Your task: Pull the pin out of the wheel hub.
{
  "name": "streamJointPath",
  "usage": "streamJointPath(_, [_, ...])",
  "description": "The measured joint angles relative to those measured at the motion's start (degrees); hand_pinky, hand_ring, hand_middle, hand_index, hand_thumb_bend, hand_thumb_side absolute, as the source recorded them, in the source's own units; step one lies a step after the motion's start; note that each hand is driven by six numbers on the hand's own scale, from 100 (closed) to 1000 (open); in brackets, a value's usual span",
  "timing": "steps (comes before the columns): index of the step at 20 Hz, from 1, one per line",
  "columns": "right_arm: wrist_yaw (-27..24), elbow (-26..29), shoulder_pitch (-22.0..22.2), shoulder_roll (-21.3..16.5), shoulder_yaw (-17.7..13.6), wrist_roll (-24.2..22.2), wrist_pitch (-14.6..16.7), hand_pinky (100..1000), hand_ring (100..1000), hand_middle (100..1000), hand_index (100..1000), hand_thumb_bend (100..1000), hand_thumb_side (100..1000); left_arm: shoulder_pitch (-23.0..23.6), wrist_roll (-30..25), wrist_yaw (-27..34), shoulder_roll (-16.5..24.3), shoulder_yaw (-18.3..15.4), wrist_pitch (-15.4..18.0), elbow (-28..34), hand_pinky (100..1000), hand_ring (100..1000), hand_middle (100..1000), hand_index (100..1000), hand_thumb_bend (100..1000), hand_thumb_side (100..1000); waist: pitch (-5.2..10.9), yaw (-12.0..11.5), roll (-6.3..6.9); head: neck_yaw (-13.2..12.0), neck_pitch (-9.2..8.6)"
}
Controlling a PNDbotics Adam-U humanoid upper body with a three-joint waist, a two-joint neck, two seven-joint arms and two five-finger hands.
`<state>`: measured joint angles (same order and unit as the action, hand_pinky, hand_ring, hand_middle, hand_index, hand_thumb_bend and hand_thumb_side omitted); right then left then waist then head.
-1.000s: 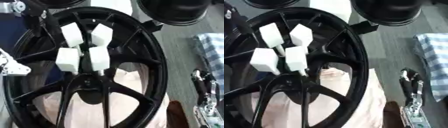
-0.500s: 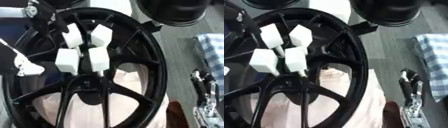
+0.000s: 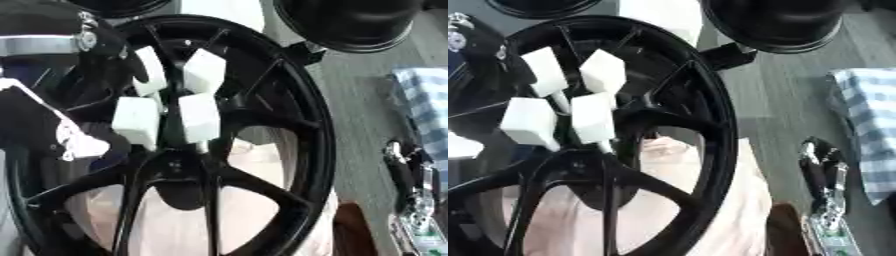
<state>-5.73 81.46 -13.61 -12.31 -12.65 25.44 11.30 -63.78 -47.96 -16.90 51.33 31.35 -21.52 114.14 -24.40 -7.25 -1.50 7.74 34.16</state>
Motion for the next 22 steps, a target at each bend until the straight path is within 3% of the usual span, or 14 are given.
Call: streamJointPath(22, [-0.4, 0.0, 0.0, 0.1, 0.0, -0.1, 0.1, 716, 671, 578, 685, 135, 440, -0.3, 0.5, -6.2, -3.0, 2.4, -0.5, -2.2, 627, 631, 674, 795, 346, 267, -0.04, 0.2, -0.23, -0.2, -0.07])
